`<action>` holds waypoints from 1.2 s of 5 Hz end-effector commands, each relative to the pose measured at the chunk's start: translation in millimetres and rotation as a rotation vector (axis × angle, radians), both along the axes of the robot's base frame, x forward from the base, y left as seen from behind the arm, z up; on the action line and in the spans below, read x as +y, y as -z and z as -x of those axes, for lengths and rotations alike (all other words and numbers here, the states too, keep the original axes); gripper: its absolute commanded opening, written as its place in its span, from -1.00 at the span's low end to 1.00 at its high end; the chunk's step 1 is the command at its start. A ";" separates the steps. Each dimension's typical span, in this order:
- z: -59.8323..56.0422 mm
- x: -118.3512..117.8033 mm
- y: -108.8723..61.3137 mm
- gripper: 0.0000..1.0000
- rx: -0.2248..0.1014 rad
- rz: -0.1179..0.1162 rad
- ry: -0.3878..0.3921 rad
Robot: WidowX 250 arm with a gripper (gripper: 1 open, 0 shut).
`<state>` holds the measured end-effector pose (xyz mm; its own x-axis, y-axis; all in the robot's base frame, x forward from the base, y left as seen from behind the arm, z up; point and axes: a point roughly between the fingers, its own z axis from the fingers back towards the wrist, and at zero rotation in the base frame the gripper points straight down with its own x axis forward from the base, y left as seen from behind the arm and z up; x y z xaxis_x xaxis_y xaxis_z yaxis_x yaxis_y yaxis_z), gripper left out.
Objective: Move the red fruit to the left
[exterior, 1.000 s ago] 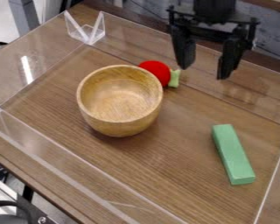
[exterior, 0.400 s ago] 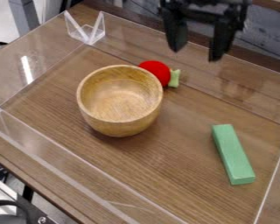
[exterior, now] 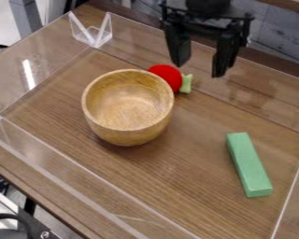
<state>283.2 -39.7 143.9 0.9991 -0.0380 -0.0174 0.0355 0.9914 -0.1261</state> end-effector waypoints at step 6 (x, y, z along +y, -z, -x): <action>6.6 -3.0 -16.4 1.00 -0.054 0.030 0.063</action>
<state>275.2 -43.6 149.3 0.9954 -0.0956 -0.0042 0.0939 0.9839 -0.1522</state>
